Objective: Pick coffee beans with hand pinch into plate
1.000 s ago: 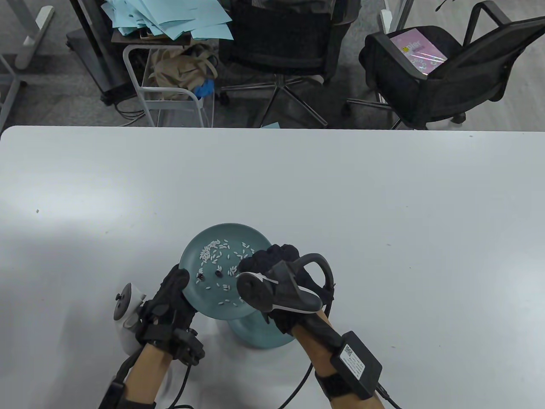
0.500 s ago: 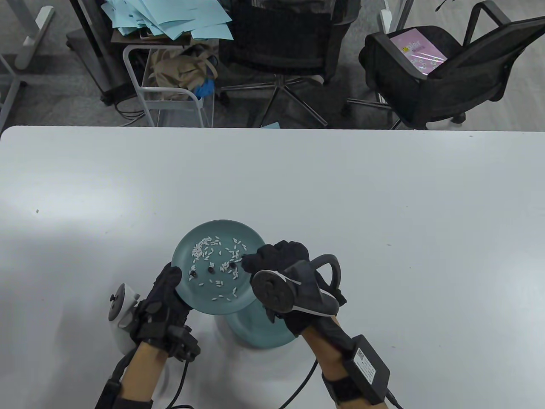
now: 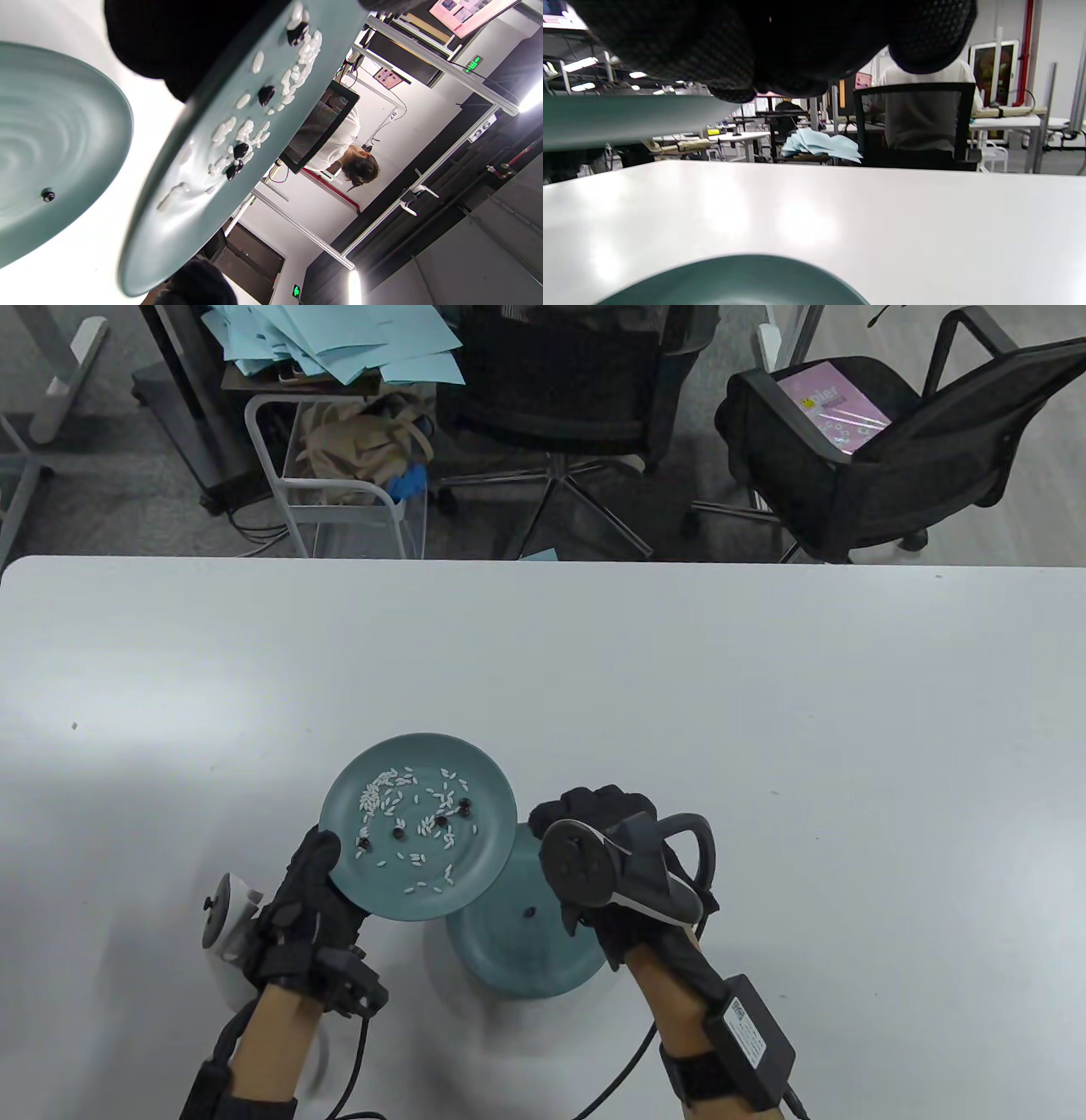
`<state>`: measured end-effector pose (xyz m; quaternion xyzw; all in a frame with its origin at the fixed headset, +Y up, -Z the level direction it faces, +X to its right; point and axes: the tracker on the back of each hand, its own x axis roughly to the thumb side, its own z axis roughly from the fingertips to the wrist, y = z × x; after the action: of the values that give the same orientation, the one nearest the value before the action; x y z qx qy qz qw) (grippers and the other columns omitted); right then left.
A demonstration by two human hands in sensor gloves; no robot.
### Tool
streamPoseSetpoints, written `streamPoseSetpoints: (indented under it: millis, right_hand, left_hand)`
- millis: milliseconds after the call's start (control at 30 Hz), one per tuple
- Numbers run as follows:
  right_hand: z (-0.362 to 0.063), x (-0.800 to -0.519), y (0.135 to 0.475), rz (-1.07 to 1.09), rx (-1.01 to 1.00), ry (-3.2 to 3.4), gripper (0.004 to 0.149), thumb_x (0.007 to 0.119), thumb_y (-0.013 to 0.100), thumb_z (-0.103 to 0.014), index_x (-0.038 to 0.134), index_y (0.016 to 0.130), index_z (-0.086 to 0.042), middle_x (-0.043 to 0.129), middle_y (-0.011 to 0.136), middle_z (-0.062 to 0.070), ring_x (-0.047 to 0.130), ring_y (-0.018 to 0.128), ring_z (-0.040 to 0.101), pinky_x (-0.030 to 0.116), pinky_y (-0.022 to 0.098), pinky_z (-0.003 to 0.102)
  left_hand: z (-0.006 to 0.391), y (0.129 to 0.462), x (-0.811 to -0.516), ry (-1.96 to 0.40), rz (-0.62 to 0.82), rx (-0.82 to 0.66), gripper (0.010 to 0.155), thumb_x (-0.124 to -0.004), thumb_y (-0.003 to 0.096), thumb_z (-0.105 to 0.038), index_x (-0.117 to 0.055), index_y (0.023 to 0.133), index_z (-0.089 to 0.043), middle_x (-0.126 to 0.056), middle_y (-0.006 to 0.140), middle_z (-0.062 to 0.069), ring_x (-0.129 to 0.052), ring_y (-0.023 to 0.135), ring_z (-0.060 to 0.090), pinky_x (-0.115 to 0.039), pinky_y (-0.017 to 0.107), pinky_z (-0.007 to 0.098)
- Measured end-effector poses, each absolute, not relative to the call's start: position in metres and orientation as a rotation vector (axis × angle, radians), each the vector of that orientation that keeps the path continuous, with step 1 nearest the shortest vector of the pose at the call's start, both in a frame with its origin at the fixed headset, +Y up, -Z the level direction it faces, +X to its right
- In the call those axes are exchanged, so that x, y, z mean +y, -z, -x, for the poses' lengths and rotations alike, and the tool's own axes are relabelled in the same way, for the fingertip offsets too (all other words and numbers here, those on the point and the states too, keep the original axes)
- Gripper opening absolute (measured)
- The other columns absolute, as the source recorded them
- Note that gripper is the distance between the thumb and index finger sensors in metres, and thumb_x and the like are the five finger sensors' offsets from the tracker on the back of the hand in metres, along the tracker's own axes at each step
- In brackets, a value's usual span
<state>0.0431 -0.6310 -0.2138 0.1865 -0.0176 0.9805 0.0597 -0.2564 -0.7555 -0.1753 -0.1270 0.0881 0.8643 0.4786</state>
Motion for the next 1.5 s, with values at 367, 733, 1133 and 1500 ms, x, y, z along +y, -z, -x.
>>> streamPoseSetpoints:
  millis: [367, 733, 1133, 1500]
  right_hand:
    - [-0.039, -0.682, 0.226, -0.667, 0.204, -2.874, 0.036, 0.083, 0.046, -0.035, 0.08, 0.081, -0.026, 0.089, 0.076, 0.008, 0.085, 0.053, 0.024, 0.069, 0.057, 0.057]
    - [-0.023, -0.708, 0.226, -0.741, 0.304, -2.926, 0.036, 0.083, 0.047, -0.035, 0.08, 0.082, -0.025, 0.089, 0.077, 0.008, 0.085, 0.054, 0.024, 0.069, 0.057, 0.057]
    - [-0.01, -0.715, 0.223, -0.822, 0.329, -2.942, 0.036, 0.083, 0.047, -0.035, 0.08, 0.081, -0.025, 0.09, 0.076, 0.008, 0.086, 0.053, 0.024, 0.069, 0.057, 0.057]
    - [-0.012, -0.716, 0.225, -0.803, 0.322, -2.928, 0.036, 0.082, 0.047, -0.034, 0.079, 0.082, -0.025, 0.09, 0.076, 0.008, 0.086, 0.053, 0.024, 0.069, 0.057, 0.057]
  left_hand:
    - [0.257, 0.175, -0.756, -2.112, 0.309, 0.218, 0.058, -0.06, 0.0501, -0.051, -0.045, 0.101, -0.028, -0.075, 0.089, 0.007, -0.091, 0.066, 0.031, -0.083, 0.046, 0.04]
    - [0.257, 0.175, -0.756, -2.11, 0.311, 0.221, 0.058, -0.06, 0.0502, -0.051, -0.045, 0.102, -0.028, -0.075, 0.089, 0.007, -0.091, 0.067, 0.032, -0.083, 0.046, 0.04]
    - [0.256, 0.175, -0.756, -2.11, 0.316, 0.222, 0.058, -0.06, 0.0503, -0.05, -0.045, 0.102, -0.027, -0.075, 0.089, 0.007, -0.091, 0.067, 0.032, -0.083, 0.046, 0.04]
    - [0.256, 0.175, -0.757, -2.111, 0.319, 0.217, 0.058, -0.06, 0.0503, -0.05, -0.044, 0.102, -0.028, -0.075, 0.089, 0.007, -0.09, 0.067, 0.032, -0.083, 0.046, 0.04]
